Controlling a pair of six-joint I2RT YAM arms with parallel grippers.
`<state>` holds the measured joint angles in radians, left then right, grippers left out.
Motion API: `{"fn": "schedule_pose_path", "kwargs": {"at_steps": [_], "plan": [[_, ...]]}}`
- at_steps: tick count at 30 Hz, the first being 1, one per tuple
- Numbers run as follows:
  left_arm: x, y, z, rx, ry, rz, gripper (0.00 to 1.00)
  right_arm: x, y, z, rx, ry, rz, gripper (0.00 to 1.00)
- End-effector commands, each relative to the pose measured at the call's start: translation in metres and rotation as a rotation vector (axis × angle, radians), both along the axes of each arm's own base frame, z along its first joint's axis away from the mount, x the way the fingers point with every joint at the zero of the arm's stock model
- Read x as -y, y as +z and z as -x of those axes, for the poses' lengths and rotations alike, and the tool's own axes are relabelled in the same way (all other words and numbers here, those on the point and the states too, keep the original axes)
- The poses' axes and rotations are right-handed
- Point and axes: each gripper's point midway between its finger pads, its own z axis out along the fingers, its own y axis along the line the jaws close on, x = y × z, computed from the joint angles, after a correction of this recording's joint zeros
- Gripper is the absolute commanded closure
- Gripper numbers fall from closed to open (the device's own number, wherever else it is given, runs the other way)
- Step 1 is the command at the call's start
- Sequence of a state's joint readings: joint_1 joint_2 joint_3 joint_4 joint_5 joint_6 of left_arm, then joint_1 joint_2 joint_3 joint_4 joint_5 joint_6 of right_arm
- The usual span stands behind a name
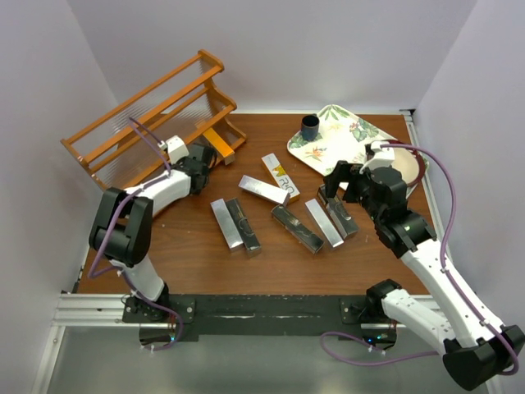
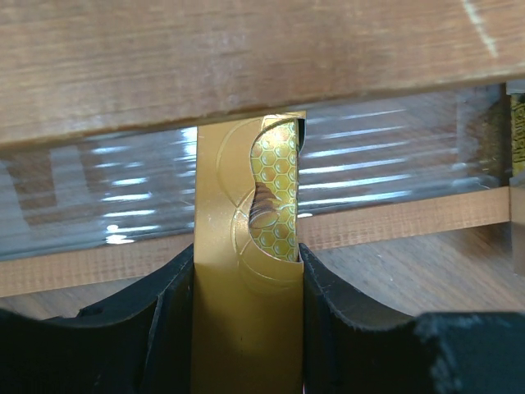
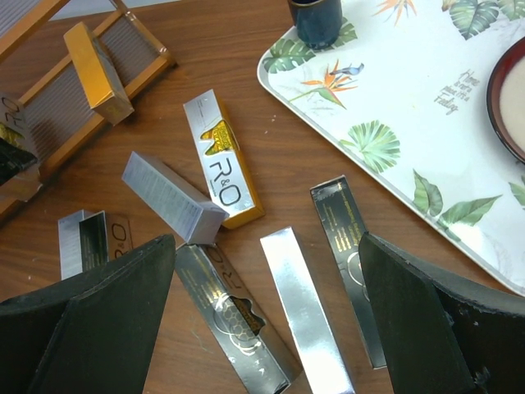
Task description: Place and organize the toothpastes onto the shelf
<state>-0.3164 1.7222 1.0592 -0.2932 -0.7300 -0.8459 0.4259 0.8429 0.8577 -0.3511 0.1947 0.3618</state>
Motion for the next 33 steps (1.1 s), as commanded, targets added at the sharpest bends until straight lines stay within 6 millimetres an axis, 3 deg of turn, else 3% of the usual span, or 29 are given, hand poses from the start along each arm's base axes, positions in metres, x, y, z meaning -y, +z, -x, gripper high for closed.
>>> {"fn": "schedule_pose_path", "kwargs": {"at_steps": [1, 17, 21, 30, 33], "plan": [[-0.008, 0.025, -0.025, 0.116, 0.059, -0.010, 0.63, 0.001, 0.009, -0.004, 0.046, 0.000, -0.001, 0.01], [-0.012, 0.013, -0.030, 0.094, 0.079, -0.020, 0.50, -0.005, 0.004, -0.004, 0.032, 0.029, -0.001, 0.01], [-0.012, 0.011, -0.028, 0.086, 0.084, -0.015, 0.35, -0.007, 0.003, -0.005, 0.029, 0.037, -0.002, 0.02], [-0.010, 0.025, -0.030, 0.119, 0.078, 0.004, 0.30, -0.009, 0.002, -0.005, 0.025, 0.049, -0.002, 0.01], [-0.010, 0.026, -0.031, 0.125, 0.078, 0.006, 0.39, -0.010, 0.002, -0.004, 0.024, 0.056, -0.006, 0.01]]}}
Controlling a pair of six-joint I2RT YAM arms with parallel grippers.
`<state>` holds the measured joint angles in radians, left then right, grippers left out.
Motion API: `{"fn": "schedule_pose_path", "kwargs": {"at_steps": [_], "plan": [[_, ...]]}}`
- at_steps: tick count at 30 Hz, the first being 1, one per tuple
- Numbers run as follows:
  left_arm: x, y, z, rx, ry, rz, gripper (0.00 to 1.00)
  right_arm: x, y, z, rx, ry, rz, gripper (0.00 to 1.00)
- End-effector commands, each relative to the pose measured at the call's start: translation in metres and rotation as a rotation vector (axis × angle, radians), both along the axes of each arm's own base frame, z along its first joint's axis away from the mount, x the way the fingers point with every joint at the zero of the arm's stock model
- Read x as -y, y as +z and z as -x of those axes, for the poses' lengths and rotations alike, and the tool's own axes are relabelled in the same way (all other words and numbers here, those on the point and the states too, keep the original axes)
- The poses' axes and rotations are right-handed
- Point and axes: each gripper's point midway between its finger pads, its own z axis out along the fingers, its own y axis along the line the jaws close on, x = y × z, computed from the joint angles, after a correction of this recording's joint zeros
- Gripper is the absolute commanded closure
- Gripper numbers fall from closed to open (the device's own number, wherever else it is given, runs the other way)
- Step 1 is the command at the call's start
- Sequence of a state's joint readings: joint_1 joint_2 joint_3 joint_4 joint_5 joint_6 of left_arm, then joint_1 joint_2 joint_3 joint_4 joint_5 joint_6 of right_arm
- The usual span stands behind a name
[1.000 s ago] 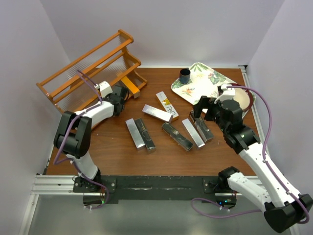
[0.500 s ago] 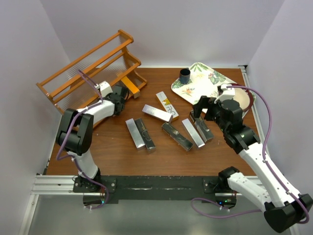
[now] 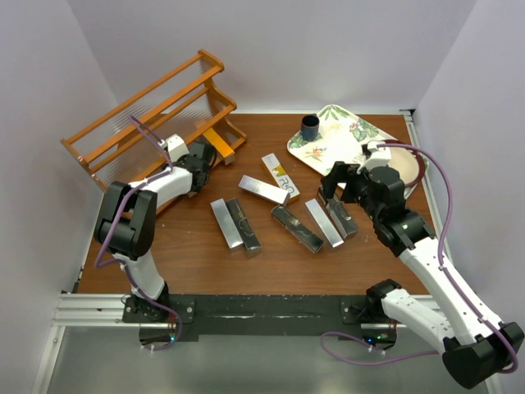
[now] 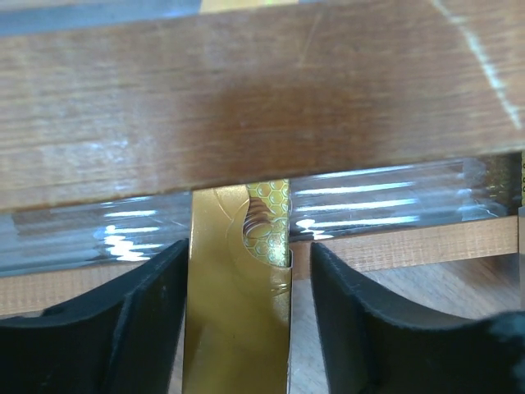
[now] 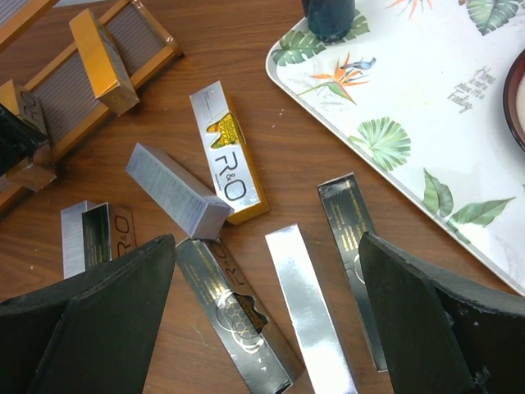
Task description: Place and organize the toothpastes onto the shelf
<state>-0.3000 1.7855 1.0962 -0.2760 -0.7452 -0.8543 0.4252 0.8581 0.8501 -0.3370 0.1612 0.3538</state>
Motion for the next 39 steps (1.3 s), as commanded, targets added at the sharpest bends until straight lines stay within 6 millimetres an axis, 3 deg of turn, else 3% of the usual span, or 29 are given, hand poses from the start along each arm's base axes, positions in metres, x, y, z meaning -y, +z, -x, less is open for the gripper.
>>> {"fn": "schedule_pose_path", "kwargs": {"at_steps": [1, 8, 16, 24, 27, 30, 34, 39], "plan": [[-0.005, 0.035, -0.018, 0.125, 0.047, 0.011, 0.41, -0.004, 0.007, -0.003, 0.033, 0.023, -0.006, 0.01], [-0.007, 0.035, -0.023, 0.134, 0.068, 0.012, 0.51, -0.005, 0.005, -0.003, 0.030, 0.026, -0.004, 0.02], [-0.006, 0.040, -0.033, 0.159, 0.083, 0.021, 0.51, -0.006, 0.004, -0.004, 0.027, 0.032, -0.005, 0.02], [-0.002, 0.021, -0.035, 0.143, 0.115, 0.060, 0.49, -0.009, 0.002, -0.004, 0.019, 0.043, -0.008, 0.02], [-0.001, 0.020, -0.036, 0.137, 0.113, 0.061, 0.45, -0.009, 0.002, -0.004, 0.016, 0.045, -0.006, 0.01], [-0.001, 0.023, -0.035, 0.137, 0.107, 0.062, 0.34, -0.010, 0.001, -0.004, 0.016, 0.049, -0.007, 0.01], [0.000, 0.035, -0.031, 0.162, 0.099, 0.076, 0.24, -0.016, 0.001, -0.004, 0.014, 0.086, -0.014, 0.01], [0.006, 0.058, -0.025, 0.206, 0.058, 0.122, 0.19, -0.023, 0.003, -0.003, 0.012, 0.124, -0.016, 0.01]]}}
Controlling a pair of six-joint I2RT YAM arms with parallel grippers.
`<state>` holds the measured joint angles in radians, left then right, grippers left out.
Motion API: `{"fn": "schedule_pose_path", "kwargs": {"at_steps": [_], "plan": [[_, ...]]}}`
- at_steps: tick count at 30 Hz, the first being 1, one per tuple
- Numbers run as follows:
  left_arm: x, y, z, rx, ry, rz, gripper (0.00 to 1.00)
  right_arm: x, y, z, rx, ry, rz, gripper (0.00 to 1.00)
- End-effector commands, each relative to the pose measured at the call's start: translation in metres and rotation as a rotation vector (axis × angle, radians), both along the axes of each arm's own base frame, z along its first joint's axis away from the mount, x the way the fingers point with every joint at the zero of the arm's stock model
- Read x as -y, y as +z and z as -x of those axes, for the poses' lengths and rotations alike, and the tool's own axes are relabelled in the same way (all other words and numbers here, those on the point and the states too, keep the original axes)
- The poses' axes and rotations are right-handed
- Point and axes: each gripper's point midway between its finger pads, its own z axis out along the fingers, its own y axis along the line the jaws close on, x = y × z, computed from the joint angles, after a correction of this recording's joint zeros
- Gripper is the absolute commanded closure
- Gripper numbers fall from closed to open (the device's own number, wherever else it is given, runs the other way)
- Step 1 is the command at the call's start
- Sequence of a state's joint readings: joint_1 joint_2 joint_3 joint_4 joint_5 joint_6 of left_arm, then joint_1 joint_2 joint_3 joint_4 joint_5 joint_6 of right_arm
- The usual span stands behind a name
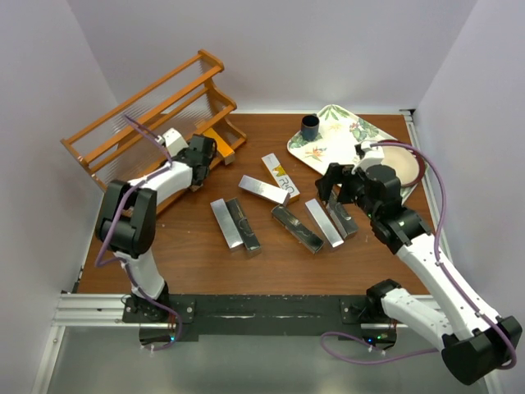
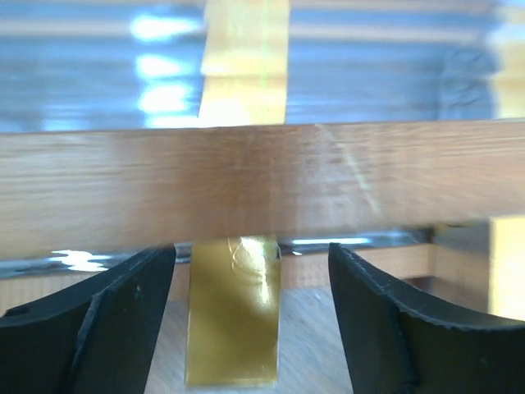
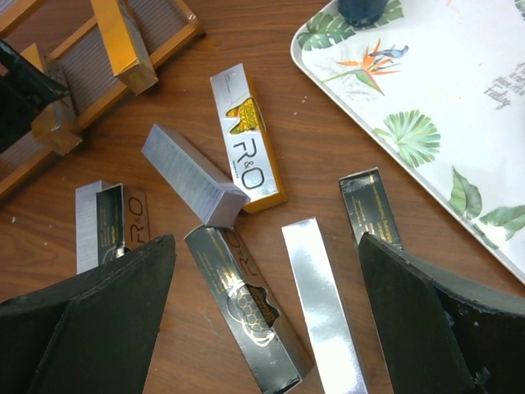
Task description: Place and organize the toothpastes onto the shelf
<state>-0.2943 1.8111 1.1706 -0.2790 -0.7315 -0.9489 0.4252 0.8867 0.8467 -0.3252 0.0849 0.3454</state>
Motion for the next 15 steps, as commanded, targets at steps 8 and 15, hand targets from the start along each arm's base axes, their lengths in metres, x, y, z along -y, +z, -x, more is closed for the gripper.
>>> {"fn": "schedule_pose_path", "kwargs": {"at_steps": [8, 15], "plan": [[0.019, 0.087, 0.026, 0.192, -0.179, 0.111, 0.12, -0.019, 0.008, -0.016, -0.016, 0.088, 0.025, 0.01], [0.044, 0.141, 0.065, 0.291, -0.466, 0.129, 0.06, -0.033, -0.003, -0.044, -0.092, 0.106, 0.074, 0.01]]}}
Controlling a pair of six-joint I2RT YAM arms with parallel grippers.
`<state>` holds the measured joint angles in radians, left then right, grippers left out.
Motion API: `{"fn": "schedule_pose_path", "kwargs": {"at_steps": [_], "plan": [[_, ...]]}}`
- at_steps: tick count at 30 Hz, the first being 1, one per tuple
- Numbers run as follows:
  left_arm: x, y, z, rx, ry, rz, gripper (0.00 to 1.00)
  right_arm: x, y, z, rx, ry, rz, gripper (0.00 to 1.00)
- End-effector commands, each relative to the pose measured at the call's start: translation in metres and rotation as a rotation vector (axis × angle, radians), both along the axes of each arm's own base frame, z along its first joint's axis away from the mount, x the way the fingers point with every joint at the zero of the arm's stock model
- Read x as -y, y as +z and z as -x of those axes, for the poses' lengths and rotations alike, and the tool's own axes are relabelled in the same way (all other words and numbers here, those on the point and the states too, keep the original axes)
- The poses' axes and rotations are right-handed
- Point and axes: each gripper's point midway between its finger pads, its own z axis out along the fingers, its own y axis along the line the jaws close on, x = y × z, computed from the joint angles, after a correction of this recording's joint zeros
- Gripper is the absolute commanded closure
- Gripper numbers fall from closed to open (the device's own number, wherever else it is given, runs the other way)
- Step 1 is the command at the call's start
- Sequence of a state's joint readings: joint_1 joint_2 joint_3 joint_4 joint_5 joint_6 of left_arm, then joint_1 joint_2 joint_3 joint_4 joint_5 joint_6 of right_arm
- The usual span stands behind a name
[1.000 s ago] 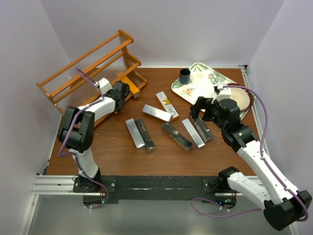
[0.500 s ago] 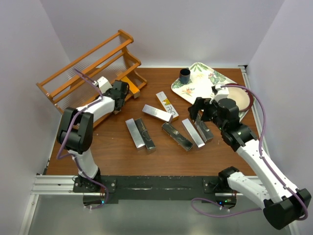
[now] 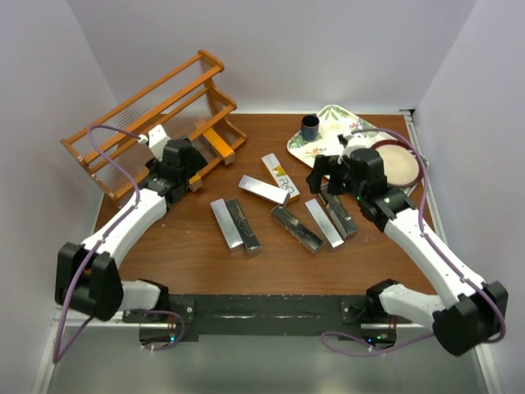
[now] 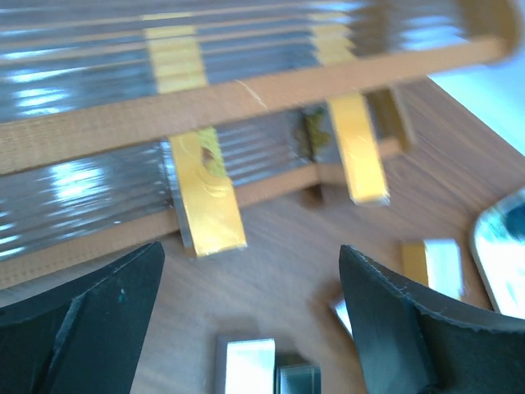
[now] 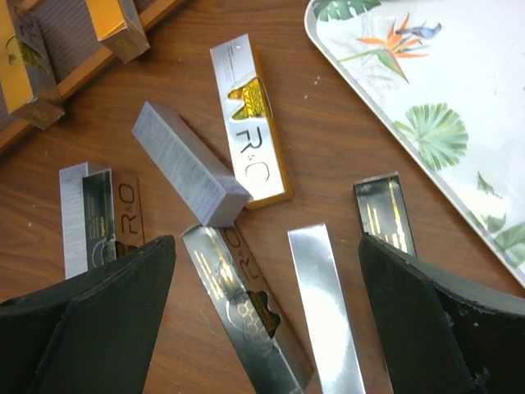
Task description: Place and organize the toothpastes onto the shelf
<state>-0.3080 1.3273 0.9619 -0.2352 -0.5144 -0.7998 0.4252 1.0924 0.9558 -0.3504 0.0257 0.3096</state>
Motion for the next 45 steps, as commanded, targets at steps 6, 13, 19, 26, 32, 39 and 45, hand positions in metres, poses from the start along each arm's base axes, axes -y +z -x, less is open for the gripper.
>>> {"fn": "schedule_pose_path", "kwargs": {"at_steps": [6, 13, 19, 26, 32, 39, 45], "plan": [[0.030, 0.083, 0.054, 0.227, -0.458, -0.142, 0.02, -0.027, -0.008, -0.053, -0.110, 0.081, 0.117, 0.01], [0.037, 0.098, 0.093, 0.442, -0.645, -0.286, 0.00, -0.051, -0.026, -0.098, -0.180, 0.108, 0.156, 0.01], [0.046, 0.083, 0.108, 0.468, -0.723, -0.281, 0.00, -0.085, -0.068, -0.129, -0.264, 0.165, 0.265, 0.01], [0.056, 0.085, 0.110, 0.496, -0.773, -0.279, 0.00, -0.109, -0.120, -0.159, -0.346, 0.178, 0.337, 0.02], [0.059, 0.081, 0.112, 0.490, -0.792, -0.283, 0.01, -0.131, -0.155, -0.173, -0.370, 0.199, 0.355, 0.05], [0.063, 0.079, 0.113, 0.490, -0.812, -0.281, 0.01, -0.129, -0.180, -0.171, -0.397, 0.181, 0.390, 0.15], [0.065, 0.079, 0.114, 0.495, -0.820, -0.281, 0.02, -0.123, -0.174, -0.169, -0.372, 0.165, 0.398, 0.42]]}}
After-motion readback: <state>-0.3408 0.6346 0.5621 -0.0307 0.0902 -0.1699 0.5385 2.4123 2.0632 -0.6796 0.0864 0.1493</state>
